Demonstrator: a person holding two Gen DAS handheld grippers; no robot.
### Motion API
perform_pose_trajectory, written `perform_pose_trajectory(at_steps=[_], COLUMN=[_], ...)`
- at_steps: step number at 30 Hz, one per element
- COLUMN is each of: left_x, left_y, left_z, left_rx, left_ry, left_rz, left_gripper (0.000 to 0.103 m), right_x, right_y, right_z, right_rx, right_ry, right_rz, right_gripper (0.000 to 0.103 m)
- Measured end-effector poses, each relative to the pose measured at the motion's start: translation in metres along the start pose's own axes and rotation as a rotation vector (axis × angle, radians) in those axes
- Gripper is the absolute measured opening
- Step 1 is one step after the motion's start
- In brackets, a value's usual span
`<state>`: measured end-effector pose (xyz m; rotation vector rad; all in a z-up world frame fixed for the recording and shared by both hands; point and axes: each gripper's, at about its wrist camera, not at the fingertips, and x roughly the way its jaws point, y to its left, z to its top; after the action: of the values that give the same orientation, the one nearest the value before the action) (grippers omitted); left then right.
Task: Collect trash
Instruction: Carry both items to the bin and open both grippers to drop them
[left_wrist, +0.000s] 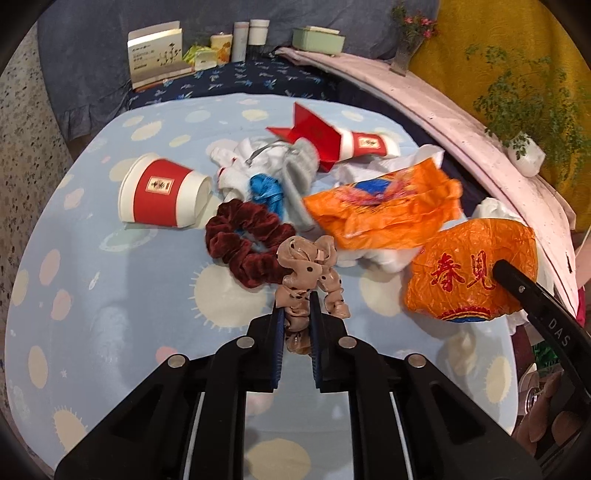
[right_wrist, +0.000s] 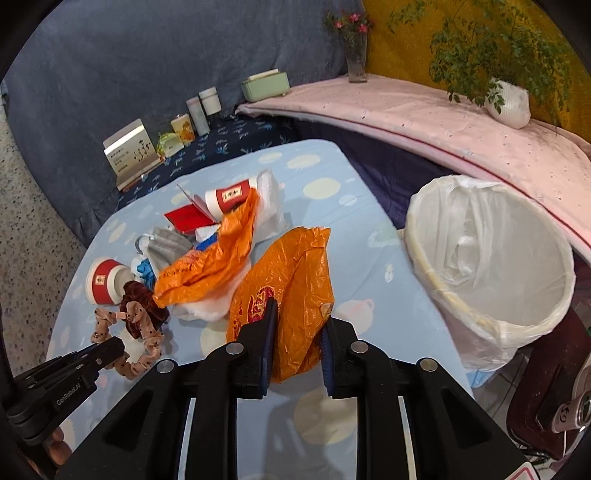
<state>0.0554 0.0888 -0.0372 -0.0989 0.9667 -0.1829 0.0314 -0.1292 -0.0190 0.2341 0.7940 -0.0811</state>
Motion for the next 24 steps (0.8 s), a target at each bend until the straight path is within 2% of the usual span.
perform_pose_trajectory(at_steps=[5,12,19,24], left_x=[-0.020,-0.037,-0.025,-0.007], left_y=[-0.026,-0.087,-0.154,-0.198], left_z=[0.002,0.014,0.029,0.037], left_rx=[0.047,0.149,0.247,0.294], left_ry=[-0.042,-0.081,-0.079,-0.056], left_rz=[-0.038,-0.123,-0.193,-0.253], left_gripper=[0.012,0.012,0.012,0.012], right_x=[-0.025,-0.053,-0.067,-0.065], right_y=[-0.014,-0.048,-0.102,-0.143], right_z=[0.005,0.017,0.033,0.042], right_rx=[0.015,0.055,0.117,0.169], right_ry=[-0.053,-0.126,-0.193,-0.208], right_rz=[-0.014,-0.066,-0.162,-0.226], right_gripper=[0.019,0.019,0.019,0.019])
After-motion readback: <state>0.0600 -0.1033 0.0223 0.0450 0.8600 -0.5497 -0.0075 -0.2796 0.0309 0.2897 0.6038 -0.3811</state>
